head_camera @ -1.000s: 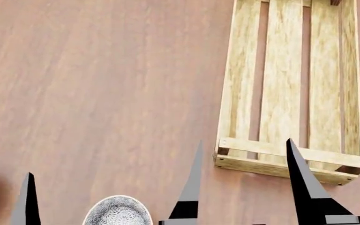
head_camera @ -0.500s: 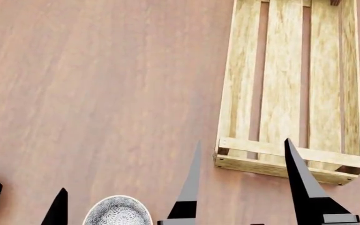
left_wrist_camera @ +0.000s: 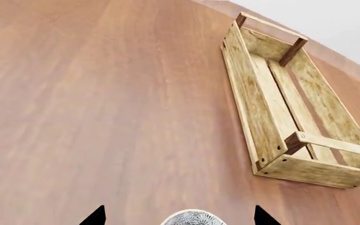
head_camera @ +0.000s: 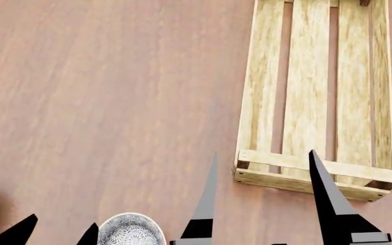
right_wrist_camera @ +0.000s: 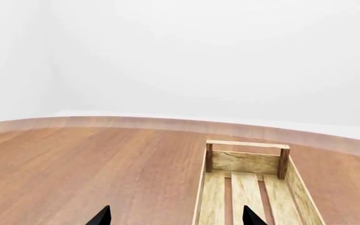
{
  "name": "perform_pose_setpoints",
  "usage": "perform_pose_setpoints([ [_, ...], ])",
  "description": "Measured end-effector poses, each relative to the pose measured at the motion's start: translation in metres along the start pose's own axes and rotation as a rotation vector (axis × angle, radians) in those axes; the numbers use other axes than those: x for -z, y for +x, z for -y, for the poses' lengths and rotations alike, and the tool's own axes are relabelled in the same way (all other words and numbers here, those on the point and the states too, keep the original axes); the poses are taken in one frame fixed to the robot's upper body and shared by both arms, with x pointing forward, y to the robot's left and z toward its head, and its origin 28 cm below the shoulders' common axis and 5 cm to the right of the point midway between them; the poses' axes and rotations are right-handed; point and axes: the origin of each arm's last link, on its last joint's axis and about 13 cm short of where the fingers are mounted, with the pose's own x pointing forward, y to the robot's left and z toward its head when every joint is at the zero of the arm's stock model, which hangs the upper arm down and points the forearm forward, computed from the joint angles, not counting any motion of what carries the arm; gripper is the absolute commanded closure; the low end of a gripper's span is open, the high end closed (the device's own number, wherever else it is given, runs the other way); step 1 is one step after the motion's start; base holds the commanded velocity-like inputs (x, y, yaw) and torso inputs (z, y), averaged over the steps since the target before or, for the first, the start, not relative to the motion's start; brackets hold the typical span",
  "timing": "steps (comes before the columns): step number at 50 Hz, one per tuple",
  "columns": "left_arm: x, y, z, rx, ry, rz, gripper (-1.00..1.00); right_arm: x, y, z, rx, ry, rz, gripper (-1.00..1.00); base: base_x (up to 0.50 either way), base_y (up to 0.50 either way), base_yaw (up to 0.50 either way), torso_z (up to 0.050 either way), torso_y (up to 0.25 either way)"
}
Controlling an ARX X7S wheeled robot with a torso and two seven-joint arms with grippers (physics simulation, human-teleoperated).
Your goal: Stack the right bowl on the left bowl and place them in the tray.
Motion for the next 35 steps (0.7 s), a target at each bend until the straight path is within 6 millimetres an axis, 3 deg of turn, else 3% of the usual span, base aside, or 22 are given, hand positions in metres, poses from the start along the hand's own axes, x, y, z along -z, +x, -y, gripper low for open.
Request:
perform_pose_setpoints([
  [35, 0.024, 0.017, -0.012, 0.004, -0.031, -0.153, -1.00, -0.001, 0.000, -0.001, -0.003, -0.002, -0.002, -1.00, 0.00, 0.00, 0.00, 0.000, 0.000],
])
